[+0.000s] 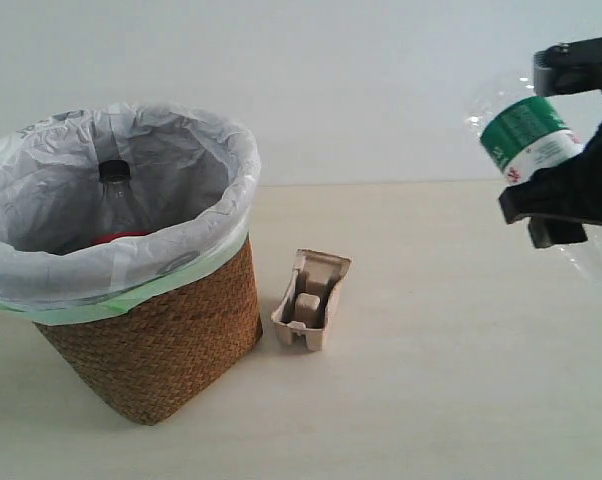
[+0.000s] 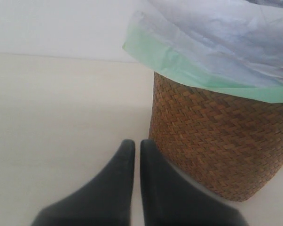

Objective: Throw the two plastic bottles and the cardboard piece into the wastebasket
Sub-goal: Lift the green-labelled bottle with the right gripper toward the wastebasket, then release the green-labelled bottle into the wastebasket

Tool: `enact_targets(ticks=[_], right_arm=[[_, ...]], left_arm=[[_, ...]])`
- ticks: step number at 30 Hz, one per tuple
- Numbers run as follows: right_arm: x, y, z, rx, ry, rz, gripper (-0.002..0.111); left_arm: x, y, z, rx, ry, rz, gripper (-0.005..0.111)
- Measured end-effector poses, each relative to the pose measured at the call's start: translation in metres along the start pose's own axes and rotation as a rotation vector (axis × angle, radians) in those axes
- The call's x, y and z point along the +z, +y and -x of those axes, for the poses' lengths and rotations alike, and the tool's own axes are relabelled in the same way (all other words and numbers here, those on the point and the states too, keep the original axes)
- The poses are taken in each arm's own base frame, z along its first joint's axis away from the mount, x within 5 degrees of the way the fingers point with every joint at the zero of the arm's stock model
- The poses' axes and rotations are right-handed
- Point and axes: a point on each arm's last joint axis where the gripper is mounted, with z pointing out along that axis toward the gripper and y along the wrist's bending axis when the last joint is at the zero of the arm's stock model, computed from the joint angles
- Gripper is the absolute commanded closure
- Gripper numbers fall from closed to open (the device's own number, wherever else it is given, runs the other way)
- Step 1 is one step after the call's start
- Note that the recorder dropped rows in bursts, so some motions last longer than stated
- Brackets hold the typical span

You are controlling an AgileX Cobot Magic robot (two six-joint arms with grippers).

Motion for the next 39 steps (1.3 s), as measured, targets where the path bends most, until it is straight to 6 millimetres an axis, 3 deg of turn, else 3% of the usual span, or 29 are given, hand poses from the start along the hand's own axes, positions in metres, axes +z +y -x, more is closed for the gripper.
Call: enact_targets(ticks=[11, 18, 20, 22, 23, 24, 25, 26, 27, 29, 31, 32, 34, 39], right_arm=[[0.014, -0.068, -0.011, 0.125, 0.074, -0.171, 0.107], [0.02, -0.081, -0.013, 0.166, 0.097, -0.186, 0.107], [0.029, -0.07, -0.009, 0.154, 0.093, -0.122, 0.107], [0.042, -0.033, 0.004, 0.111, 0.042, 0.037, 0.103], [0.04, 0.0, 0.023, 0.062, -0.022, 0.144, 0.096], [0.033, 0.021, 0.038, 0.029, -0.061, 0.209, 0.076], [0.015, 0.06, 0.065, -0.014, -0.135, 0.338, 0.061], [-0.008, 0.087, 0.087, -0.03, -0.21, 0.446, 0.036], [-0.042, 0.124, 0.115, -0.046, -0.314, 0.598, 0.036], [-0.079, 0.153, 0.139, -0.049, -0.407, 0.716, 0.04], [-0.11, 0.17, 0.158, -0.045, -0.441, 0.788, 0.041], [-0.111, 0.171, 0.16, -0.052, -0.421, 0.786, 0.041], [-0.102, 0.173, 0.162, -0.091, -0.366, 0.721, 0.041], [-0.075, 0.151, 0.154, -0.16, -0.209, 0.414, 0.041]], left_arm=[[0.0, 0.0, 0.0, 0.0, 0.0, 0.0, 0.103], [0.0, 0.0, 0.0, 0.0, 0.0, 0.0, 0.103], [0.0, 0.0, 0.0, 0.0, 0.0, 0.0, 0.103], [0.0, 0.0, 0.0, 0.0, 0.0, 0.0, 0.103], [0.0, 0.0, 0.0, 0.0, 0.0, 0.0, 0.103], [0.0, 0.0, 0.0, 0.0, 0.0, 0.0, 0.103], [0.0, 0.0, 0.0, 0.0, 0.0, 0.0, 0.103], [0.0, 0.0, 0.0, 0.0, 0.0, 0.0, 0.103], [0.0, 0.0, 0.0, 0.0, 0.0, 0.0, 0.103], [0.0, 0.0, 0.0, 0.0, 0.0, 0.0, 0.103], [0.0, 0.0, 0.0, 0.0, 0.0, 0.0, 0.103], [0.0, 0.0, 0.0, 0.0, 0.0, 0.0, 0.103], [0.0, 0.0, 0.0, 0.0, 0.0, 0.0, 0.103], [0.0, 0.0, 0.0, 0.0, 0.0, 0.0, 0.103]])
